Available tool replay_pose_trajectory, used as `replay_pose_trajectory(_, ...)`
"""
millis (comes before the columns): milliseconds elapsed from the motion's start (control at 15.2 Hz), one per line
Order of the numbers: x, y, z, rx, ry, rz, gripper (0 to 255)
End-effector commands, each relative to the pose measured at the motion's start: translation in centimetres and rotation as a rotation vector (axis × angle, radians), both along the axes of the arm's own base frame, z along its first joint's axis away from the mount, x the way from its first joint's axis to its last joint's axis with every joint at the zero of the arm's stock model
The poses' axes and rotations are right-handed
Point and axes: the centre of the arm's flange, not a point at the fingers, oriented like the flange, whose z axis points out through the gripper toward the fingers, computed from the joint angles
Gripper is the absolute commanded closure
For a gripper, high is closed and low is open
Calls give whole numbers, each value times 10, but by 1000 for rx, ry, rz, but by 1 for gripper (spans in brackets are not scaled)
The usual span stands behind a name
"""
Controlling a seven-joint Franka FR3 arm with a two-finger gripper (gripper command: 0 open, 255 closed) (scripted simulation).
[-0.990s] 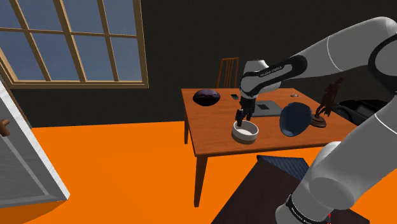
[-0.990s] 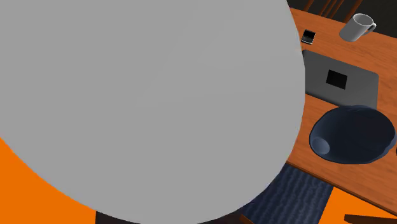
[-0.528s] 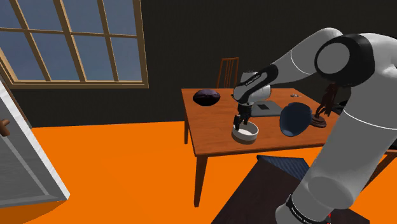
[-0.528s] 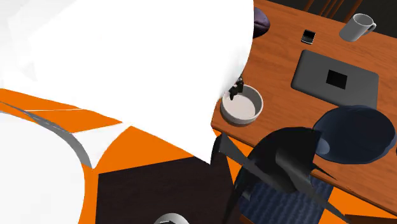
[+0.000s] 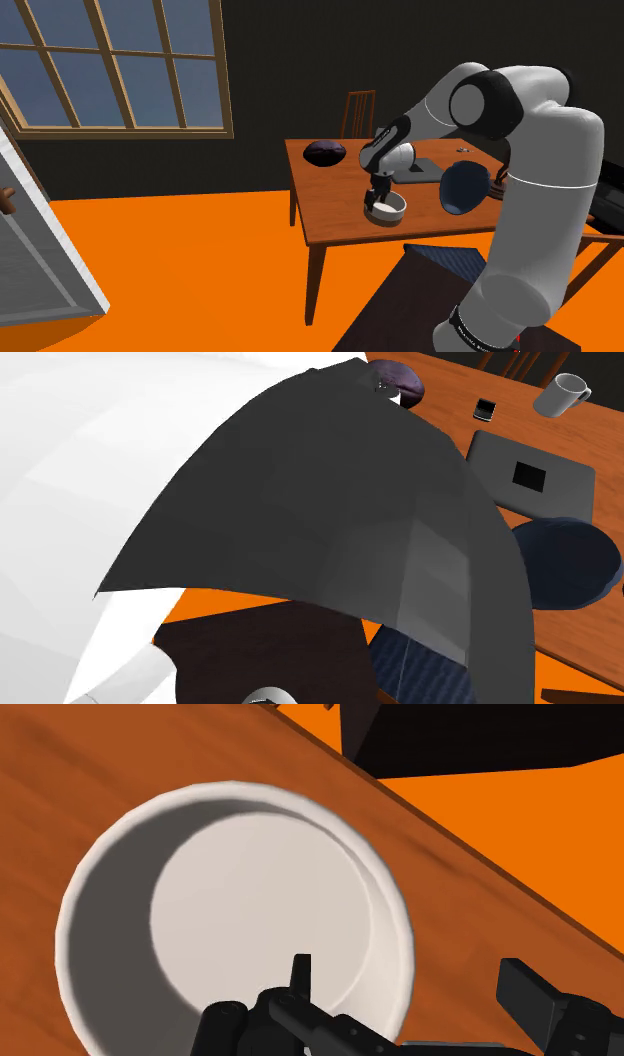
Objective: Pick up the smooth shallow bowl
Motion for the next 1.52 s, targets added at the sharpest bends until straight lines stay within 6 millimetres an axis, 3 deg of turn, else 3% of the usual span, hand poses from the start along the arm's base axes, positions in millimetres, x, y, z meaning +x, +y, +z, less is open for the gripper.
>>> replay_pose_trajectory(0,0,0,-10,0,0,0,0)
replay_pose_trajectory(264,0,0,-19,0,0,0,0)
replay_pose_trajectory(330,0,0,-19,0,0,0,255)
replay_pose_trajectory(924,0,0,-19,0,0,0,255)
replay_pose_trajectory(1452,0,0,23,0,0,0,255)
